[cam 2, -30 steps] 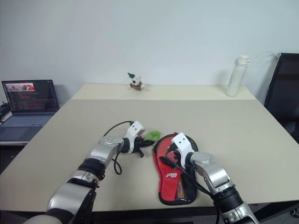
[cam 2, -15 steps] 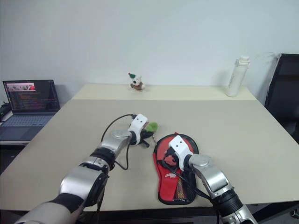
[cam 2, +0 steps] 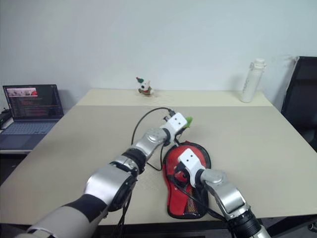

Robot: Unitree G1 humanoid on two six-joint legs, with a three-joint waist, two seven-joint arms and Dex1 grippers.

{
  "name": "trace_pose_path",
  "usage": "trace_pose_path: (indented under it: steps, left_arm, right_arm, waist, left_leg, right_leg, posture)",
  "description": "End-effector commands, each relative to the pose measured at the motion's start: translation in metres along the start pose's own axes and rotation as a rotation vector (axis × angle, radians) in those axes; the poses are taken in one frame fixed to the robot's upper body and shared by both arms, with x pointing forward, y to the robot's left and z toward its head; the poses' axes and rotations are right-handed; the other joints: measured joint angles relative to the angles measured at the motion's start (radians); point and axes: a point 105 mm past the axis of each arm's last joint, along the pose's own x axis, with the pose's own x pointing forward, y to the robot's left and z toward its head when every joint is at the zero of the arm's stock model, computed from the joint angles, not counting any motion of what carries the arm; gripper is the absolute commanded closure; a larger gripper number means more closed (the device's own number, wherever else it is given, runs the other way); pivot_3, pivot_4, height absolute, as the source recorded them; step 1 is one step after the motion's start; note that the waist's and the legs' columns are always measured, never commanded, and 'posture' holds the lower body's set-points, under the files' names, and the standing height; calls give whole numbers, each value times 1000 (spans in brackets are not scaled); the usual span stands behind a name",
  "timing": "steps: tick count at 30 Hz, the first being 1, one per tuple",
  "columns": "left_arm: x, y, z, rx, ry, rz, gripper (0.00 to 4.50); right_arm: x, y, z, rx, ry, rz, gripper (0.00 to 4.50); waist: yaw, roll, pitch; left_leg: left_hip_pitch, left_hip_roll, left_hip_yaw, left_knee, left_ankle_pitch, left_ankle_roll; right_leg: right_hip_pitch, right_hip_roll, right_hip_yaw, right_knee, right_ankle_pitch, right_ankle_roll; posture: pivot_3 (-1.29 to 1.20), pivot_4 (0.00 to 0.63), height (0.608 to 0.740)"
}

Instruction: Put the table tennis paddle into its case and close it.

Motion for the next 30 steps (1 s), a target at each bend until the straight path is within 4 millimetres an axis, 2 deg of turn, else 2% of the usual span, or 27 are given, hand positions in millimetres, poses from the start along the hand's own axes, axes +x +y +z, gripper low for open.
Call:
trace_pose_path:
  steps: [1,9,20,23,25,30]
  left_arm:
    - [6,-2,59,112,-176,-23,4450]
    - [12,-38,78,97,-251,-153,4450]
    - [9,-55,76,49,-261,-282,4450]
    - [8,-56,76,26,-269,-318,3575]
    - [8,-53,76,30,-266,-303,2838]
    - [5,-37,69,42,-255,-254,1070]
  right_arm:
    - [4,26,-48,80,183,79,0]
    - [5,29,-47,84,182,81,0]
    - [9,28,-43,74,168,82,0]
    - [10,26,-42,72,167,82,0]
    - [11,25,-41,70,166,81,0]
    - [15,20,-32,59,150,75,0]
  waist:
    - [0,0,0]
    - [1,0,0]
    - [0,0,0]
    - [1,0,0]
    - [1,0,0]
    - [-4,0,-1]
  left_leg:
    - [0,0,0,0,0,0]
    - [0,0,0,0,0,0]
    - [0,0,-1,0,0,0]
    - [0,0,-1,0,0,0]
    - [0,0,-1,0,0,0]
    - [2,0,-1,0,0,0]
  right_leg:
    - [0,0,0,0,0,0]
    - [0,3,0,0,0,0]
    - [0,4,0,0,0,0]
    - [0,4,0,0,0,0]
    - [1,4,0,0,0,0]
    - [2,4,1,1,0,0]
  posture:
    - [0,150,740]
    - [0,150,740]
    - [0,150,740]
    - [0,150,740]
    - [0,150,740]
    - [0,150,740]
